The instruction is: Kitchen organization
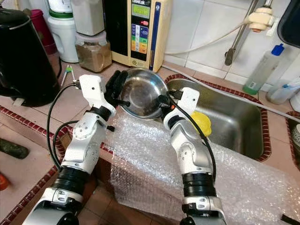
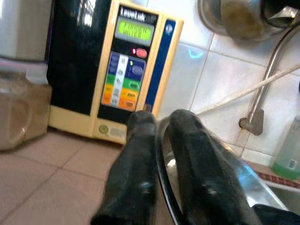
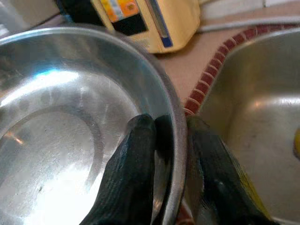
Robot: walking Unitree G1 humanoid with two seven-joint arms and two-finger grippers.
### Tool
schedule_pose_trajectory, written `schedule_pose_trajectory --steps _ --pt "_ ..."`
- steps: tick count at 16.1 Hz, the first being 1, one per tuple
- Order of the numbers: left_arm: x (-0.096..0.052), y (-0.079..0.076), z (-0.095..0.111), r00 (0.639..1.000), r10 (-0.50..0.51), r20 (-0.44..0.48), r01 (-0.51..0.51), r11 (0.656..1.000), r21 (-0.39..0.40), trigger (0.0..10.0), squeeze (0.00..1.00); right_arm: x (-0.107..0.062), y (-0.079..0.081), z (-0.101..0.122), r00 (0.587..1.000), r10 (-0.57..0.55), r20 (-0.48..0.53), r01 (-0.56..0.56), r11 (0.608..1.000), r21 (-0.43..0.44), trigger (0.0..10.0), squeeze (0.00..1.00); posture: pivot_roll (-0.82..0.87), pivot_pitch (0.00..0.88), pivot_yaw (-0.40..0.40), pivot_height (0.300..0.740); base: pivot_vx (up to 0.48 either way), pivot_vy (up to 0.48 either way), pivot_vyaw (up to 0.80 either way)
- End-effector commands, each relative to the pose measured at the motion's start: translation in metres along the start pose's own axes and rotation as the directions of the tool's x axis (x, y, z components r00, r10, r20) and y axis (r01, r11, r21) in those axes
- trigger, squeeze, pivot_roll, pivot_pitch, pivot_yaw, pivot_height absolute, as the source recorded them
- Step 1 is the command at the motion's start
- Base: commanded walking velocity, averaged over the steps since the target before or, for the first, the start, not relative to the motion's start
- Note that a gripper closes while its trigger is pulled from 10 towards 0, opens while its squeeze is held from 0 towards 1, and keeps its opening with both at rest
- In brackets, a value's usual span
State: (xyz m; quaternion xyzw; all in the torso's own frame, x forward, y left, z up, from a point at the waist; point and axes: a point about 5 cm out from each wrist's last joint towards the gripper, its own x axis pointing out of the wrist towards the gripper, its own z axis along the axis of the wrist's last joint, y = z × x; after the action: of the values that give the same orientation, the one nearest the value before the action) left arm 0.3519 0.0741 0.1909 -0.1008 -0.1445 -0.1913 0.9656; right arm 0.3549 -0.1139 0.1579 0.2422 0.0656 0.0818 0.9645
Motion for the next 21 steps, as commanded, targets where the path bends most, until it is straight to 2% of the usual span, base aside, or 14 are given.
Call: schedule_pose_trajectory --steps 1,3,4,6,12,14,16,18,21 --pt "-0.006 -0.004 -0.008 0.997 -0.058 -0.042 0.057 0.998 -0.005 10.0 1.0 -0.001 -0.026 0.029 0.983 -0.148 0.105 0.142 0.988 0.064 0.0 0.0 0.02 0.027 -0.058 0.74 0.0 0.0 0.0" --pt "-0.008 -0.009 -0.017 0.985 -0.13 -0.117 0.126 0.991 -0.044 10.0 1.0 0.002 -0.033 0.032 0.973 -0.196 0.12 0.188 0.979 0.078 0.0 0.0 0.03 0.036 -0.054 0.74 0.0 0.0 0.0" --pt "-0.01 -0.009 -0.022 0.973 -0.162 -0.165 0.16 0.987 -0.028 10.0 1.0 0.003 -0.042 0.035 0.96 -0.243 0.136 0.235 0.969 0.075 0.0 0.0 0.03 0.043 -0.05 0.74 0.0 0.0 0.0" --pt "-0.012 -0.007 -0.028 0.96 -0.167 -0.224 0.166 0.986 -0.025 10.0 1.0 0.002 -0.057 0.042 0.932 -0.323 0.164 0.313 0.946 0.082 0.0 0.0 0.03 0.046 -0.046 0.74 0.0 0.0 0.0" --pt "-0.019 -0.009 -0.036 0.932 -0.209 -0.297 0.213 0.977 -0.019 10.0 1.0 -0.005 -0.092 0.048 0.865 -0.471 0.173 0.458 0.882 0.114 0.0 0.0 0.04 0.054 -0.038 0.74 0.0 0.0 0.0" --pt "-0.027 -0.011 -0.046 0.884 -0.258 -0.389 0.277 0.961 -0.007 10.0 1.0 -0.01 -0.11 0.047 0.811 -0.557 0.177 0.548 0.83 0.101 0.0 0.0 0.04 0.059 -0.033 0.74 0.0 0.0 0.0" --pt "-0.031 -0.013 -0.051 0.854 -0.293 -0.43 0.322 0.947 -0.006 10.0 1.0 -0.016 -0.126 0.043 0.761 -0.627 0.167 0.619 0.779 0.098 0.0 0.0 0.04 0.059 -0.024 0.74 0.0 0.0 0.0" --pt "-0.032 -0.013 -0.054 0.832 -0.305 -0.462 0.347 0.938 0.006 10.0 1.0 -0.019 -0.135 0.041 0.735 -0.658 0.161 0.651 0.752 0.102 0.0 0.0 0.04 0.059 -0.016 0.74 0.0 0.0 0.0" --pt "-0.028 -0.016 -0.05 0.832 -0.316 -0.456 0.361 0.932 0.014 10.0 1.0 -0.024 -0.148 0.03 0.688 -0.716 0.118 0.711 0.698 0.084 0.0 0.0 0.04 0.057 -0.006 0.74 0.0 0.0 0.0"
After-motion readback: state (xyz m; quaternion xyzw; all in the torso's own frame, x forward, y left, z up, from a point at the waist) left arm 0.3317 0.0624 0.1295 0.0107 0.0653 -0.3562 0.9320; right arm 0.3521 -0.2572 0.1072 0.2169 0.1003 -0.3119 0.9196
